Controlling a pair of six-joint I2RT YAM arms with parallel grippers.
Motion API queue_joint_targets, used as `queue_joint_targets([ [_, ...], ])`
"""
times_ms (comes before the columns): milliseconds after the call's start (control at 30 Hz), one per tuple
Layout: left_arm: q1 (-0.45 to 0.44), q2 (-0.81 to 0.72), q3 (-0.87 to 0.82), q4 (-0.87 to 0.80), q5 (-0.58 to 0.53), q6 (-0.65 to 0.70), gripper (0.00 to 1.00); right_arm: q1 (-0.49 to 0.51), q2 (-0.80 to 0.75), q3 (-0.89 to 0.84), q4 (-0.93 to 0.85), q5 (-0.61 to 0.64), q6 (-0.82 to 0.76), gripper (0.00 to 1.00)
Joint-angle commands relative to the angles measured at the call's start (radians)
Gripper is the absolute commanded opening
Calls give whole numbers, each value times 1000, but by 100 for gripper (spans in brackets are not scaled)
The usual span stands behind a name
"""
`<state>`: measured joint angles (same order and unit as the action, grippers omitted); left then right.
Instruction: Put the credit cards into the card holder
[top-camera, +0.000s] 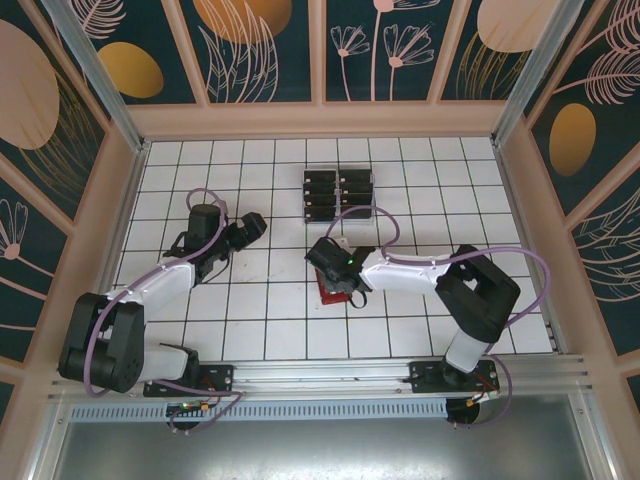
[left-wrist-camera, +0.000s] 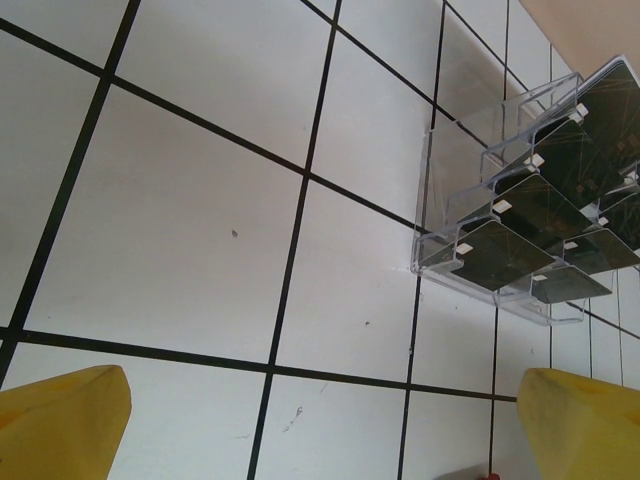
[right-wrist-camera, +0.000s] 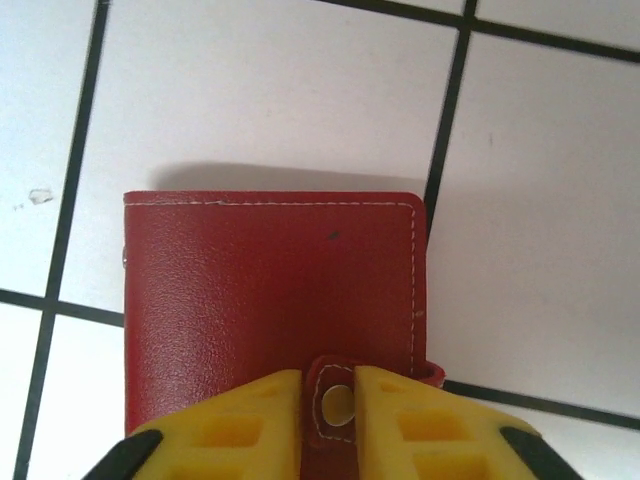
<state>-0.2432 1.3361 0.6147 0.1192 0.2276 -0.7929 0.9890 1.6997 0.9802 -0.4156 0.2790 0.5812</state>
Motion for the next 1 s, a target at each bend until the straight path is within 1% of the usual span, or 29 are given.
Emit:
queue_joint_targets([
  [0,-8,-12,19,-6,10,20,99,-2,-29,12,-45,8,5,29],
  [267,-7,-12,18,-1,10,20,99,-2,-18,11,-57,18,3,28],
  [333,-8,-12,17,0,13,20,99,-2,-11,4,-55,24,4,26],
  [433,-8,-11,17,2,12,21,99,-5,0,-7,-54,35,6,20],
  [533,-8,-9,19,2,15,24,99,-10,7,-22,-54,44,11,10],
  [600,-8,-11,20,1,17,26,99,-15,6,-31,-50,41,12,1],
  [767,-8,-16,17,7,35,28,99,-16,-30,-30,-44,33,14,0],
  [867,-10,-23,4,31,67,15,99,-14,-84,-17,-13,-8,20,0],
  [967,-29,-33,-16,73,89,-13,99,-15,-131,-3,28,-53,33,0],
])
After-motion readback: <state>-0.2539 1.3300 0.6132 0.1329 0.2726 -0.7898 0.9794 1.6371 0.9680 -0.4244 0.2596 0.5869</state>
